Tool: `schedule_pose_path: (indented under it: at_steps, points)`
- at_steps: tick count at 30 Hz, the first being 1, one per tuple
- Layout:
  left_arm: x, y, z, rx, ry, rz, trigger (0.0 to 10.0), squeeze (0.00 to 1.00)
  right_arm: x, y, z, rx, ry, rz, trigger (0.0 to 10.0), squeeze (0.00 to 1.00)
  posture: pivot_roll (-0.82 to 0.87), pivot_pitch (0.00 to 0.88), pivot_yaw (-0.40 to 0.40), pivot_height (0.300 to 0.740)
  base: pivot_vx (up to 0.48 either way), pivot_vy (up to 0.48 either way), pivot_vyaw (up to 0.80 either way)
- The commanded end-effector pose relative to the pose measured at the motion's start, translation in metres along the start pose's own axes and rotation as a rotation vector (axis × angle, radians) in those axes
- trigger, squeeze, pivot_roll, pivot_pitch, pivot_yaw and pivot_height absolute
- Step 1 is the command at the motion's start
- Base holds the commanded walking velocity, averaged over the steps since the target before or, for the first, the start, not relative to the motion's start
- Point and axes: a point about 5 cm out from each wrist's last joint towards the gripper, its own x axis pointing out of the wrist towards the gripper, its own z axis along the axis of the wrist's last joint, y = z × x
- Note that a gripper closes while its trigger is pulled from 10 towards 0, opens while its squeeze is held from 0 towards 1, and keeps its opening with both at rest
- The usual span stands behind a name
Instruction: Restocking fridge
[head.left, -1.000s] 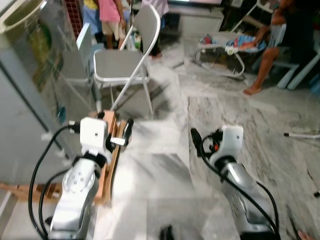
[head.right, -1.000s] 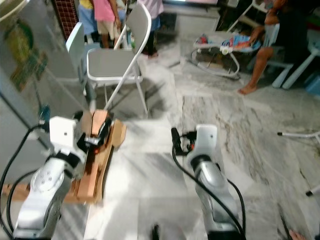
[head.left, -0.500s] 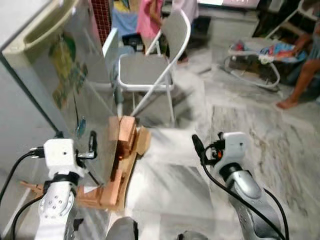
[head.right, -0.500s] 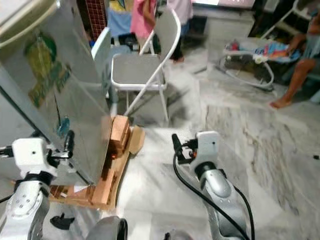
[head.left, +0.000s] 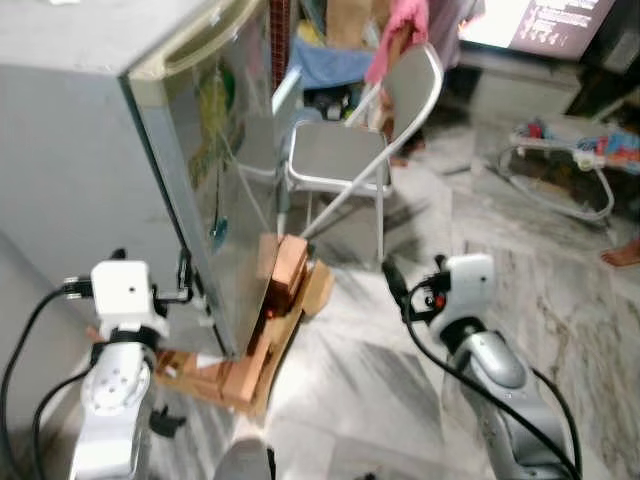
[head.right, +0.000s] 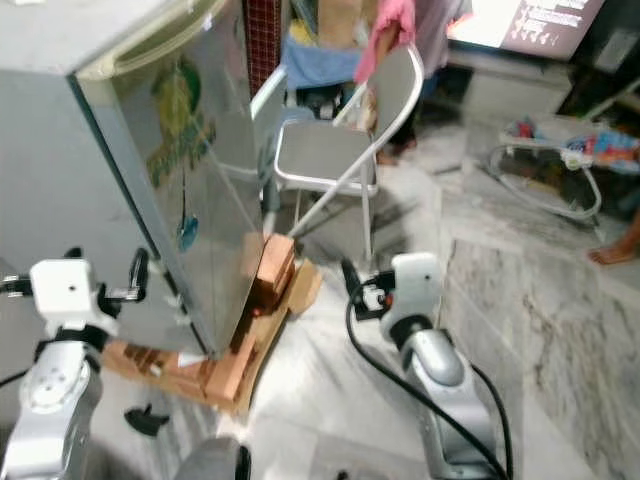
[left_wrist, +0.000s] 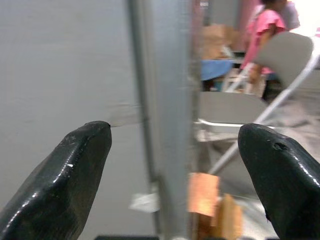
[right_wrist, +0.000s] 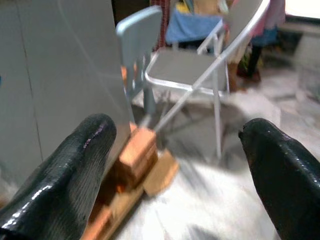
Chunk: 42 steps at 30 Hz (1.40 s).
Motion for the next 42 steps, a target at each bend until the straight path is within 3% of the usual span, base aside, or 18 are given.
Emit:
schedule_pose_path:
  at_steps: [1, 8, 16, 24, 30, 40, 42]
  points:
    - [0.004, -0.010, 0.001, -0.022, -0.002, -0.062, 10.0, 0.00, -0.002, -0.004, 0.004, -0.010, -0.008, -0.024, 10.0, 0.00, 0.08, 0.109, -0.062, 0.740, 0.000, 0.000, 0.00]
    - [0.018, -0.024, 0.000, -0.015, -0.011, -0.116, 10.0, 0.00, -0.004, -0.002, 0.003, 0.008, 0.006, -0.038, 10.0, 0.00, 0.07, 0.129, -0.060, 0.740, 0.000, 0.000, 0.00]
    - [0.042, -0.011, -0.001, 0.042, -0.016, 0.024, 10.0, 0.00, -0.009, -0.004, 0.005, 0.004, 0.010, -0.053, 10.0, 0.00, 0.04, 0.140, -0.049, 0.740, 0.000, 0.000, 0.00]
    - [0.054, -0.022, 0.005, 0.016, -0.065, -0.029, 10.0, 0.00, -0.009, -0.004, 0.008, 0.005, 0.009, -0.053, 10.0, 0.00, 0.03, 0.143, -0.052, 0.740, 0.000, 0.000, 0.00]
    - [0.046, -0.028, 0.006, -0.021, -0.079, -0.050, 10.0, 0.00, -0.009, -0.003, 0.007, -0.002, 0.013, -0.052, 10.0, 0.00, 0.04, 0.140, -0.049, 0.740, 0.000, 0.000, 0.00]
    - [0.017, -0.024, 0.000, -0.059, -0.053, -0.045, 10.0, 0.00, -0.006, -0.001, 0.004, 0.006, 0.025, -0.053, 10.0, 0.00, 0.05, 0.134, -0.047, 0.740, 0.344, 0.000, -0.14]
    - [0.005, -0.020, 0.000, -0.065, -0.036, -0.031, 10.0, 0.00, -0.006, -0.002, 0.004, -0.002, 0.026, -0.051, 10.0, 0.00, 0.04, 0.130, -0.043, 0.740, 0.368, 0.000, 0.00]
